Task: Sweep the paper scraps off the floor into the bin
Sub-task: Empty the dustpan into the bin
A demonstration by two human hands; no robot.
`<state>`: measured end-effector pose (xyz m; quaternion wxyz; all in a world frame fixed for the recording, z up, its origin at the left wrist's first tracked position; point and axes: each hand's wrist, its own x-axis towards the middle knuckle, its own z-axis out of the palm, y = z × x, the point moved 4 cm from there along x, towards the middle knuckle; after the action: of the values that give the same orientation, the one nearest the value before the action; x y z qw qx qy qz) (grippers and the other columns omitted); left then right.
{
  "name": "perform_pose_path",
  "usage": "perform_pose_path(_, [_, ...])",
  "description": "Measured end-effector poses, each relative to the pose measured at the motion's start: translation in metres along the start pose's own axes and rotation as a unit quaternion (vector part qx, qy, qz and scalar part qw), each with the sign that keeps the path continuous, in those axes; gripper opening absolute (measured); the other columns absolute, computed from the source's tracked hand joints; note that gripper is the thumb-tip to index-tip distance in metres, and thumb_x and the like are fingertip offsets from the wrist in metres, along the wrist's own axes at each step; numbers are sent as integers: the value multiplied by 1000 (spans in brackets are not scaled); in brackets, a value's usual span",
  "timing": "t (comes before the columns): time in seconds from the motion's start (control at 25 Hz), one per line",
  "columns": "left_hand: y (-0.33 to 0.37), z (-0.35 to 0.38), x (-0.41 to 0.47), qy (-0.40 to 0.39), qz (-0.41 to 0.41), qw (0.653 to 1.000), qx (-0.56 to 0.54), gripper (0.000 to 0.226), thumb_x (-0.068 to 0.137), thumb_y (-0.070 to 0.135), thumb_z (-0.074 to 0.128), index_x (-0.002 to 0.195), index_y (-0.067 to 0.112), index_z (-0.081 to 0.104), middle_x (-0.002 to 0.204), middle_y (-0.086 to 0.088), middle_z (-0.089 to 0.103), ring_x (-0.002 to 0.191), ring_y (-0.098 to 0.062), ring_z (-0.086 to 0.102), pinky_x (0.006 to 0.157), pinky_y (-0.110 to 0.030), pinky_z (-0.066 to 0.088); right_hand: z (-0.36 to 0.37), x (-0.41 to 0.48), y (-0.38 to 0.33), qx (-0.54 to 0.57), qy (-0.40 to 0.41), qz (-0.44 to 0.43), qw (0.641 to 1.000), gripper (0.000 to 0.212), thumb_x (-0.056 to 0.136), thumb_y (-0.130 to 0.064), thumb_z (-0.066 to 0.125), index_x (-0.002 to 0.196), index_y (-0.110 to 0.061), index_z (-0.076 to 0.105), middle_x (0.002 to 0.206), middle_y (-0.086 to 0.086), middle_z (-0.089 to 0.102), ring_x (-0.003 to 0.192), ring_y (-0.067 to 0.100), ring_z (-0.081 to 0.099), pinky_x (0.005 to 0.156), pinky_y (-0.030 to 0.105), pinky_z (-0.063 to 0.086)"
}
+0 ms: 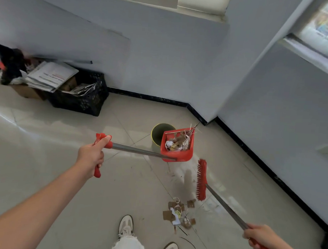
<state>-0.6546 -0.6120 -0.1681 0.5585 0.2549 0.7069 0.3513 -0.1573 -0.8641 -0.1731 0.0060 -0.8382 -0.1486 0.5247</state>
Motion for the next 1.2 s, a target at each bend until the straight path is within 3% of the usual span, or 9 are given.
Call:
perform_pose_path(0.28, [-18,-15,42,37,-134,986,-97,45,69,51,76,65,22,43,35,11,23,27,-7,21,43,-26,21,26,-7,-29,-25,-31,10,999,28,77,1,61,104,0,67,50,11,45,32,15,37,36,15,29])
perform_pose_path(0.44, [-27,-24,53,35,-179,974,-137,45,69,53,75,64,23,41,35,11,23,25,-6,22,37,-18,25,27,-4,-40,-26,-42,17,999,31,78,0,60,108,-6,65,48,9,45,33,15,36,37,15,30])
perform_pose_path(0.64, [-36,-28,44,19,-219,951,-216,33,84,47,64,67,27,44,32,11,20,22,-3,20,33,-7,24,22,0,-48,-15,-32,4,999,33,80,0,61,109,-16,62,50,8,44,33,15,37,38,16,30])
perform_pose_path(0.76, [-40,-25,33,33,-229,939,-254,29,88,42,61,69,26,47,30,10,20,21,-4,20,32,-6,20,16,4,-53,-16,-27,-8,999,37,82,1,58,112,-21,58,48,7,43,32,14,36,36,15,30])
perform_pose_path(1.08, [-64,-29,24,65,-264,922,-277,30,89,39,62,69,24,46,29,8,22,20,-6,21,32,-7,20,0,12,-67,-46,-31,-21,998,34,82,1,58,114,-11,59,50,7,43,33,14,36,36,16,31])
perform_pose_path(1.2, [-70,-32,28,71,-276,916,-282,31,90,38,62,69,24,45,28,8,22,20,-6,22,32,-7,21,-2,13,-72,-44,-25,-27,998,41,83,1,58,117,-19,51,52,8,44,33,13,36,35,16,31])
